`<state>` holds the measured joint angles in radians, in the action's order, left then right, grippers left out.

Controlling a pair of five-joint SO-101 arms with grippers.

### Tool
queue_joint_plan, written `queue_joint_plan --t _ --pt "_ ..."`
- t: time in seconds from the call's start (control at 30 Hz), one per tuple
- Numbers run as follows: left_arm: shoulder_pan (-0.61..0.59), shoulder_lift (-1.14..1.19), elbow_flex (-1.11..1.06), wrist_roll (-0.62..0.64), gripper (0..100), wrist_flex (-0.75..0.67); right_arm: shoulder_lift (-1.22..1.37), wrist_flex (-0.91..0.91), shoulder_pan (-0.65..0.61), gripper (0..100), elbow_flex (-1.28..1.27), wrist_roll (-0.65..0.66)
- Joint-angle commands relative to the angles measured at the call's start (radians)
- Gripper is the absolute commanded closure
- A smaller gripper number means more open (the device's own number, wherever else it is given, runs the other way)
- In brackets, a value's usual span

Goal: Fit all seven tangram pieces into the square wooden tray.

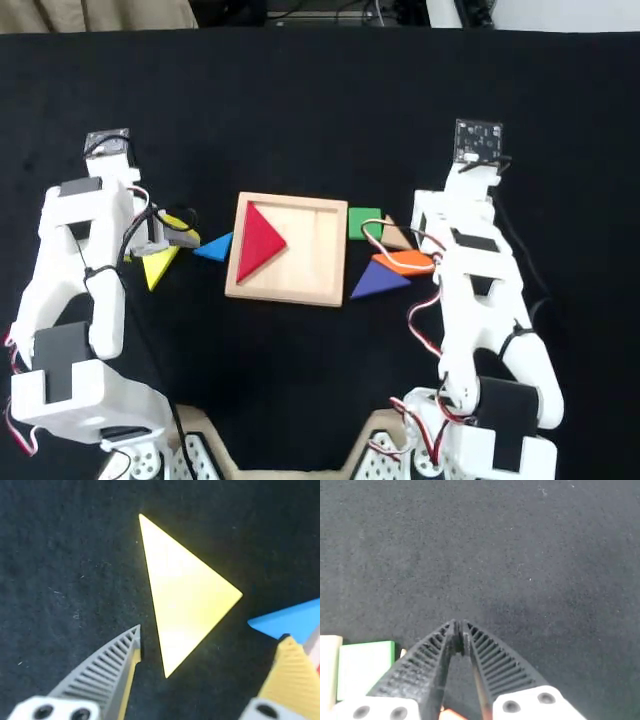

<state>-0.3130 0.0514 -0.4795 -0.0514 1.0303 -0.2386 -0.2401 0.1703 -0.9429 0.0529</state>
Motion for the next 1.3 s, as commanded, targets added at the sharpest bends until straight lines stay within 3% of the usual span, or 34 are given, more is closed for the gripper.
queue_joint_plan --t 0.0,0.2,0.33,0.6,0.93,1.07,1.27 --pt "-0.004 -0.041 -0.033 0.014 60 -0.100 0.005 0.023 -0.015 98.6 0.016 0.009" --pt "0.002 -0.035 -0.074 0.018 60 -0.189 0.005 0.023 -0.017 98.6 0.015 0.009" --pt "-0.004 0.046 -0.024 0.023 66 -0.209 0.005 0.023 -0.017 98.6 0.015 0.009" --pt "-0.008 0.221 0.193 0.014 65 -0.014 0.005 0.023 -0.017 98.6 0.015 0.009" --pt "-0.012 0.235 0.214 0.028 66 -0.018 0.005 0.023 -0.017 98.6 0.015 0.009" --pt "-0.012 0.235 0.211 0.140 66 -0.012 0.005 0.023 -0.017 98.6 0.015 0.009" --pt "-0.010 0.235 0.200 0.164 66 -0.011 0.005 0.023 -0.017 98.6 0.015 0.009"
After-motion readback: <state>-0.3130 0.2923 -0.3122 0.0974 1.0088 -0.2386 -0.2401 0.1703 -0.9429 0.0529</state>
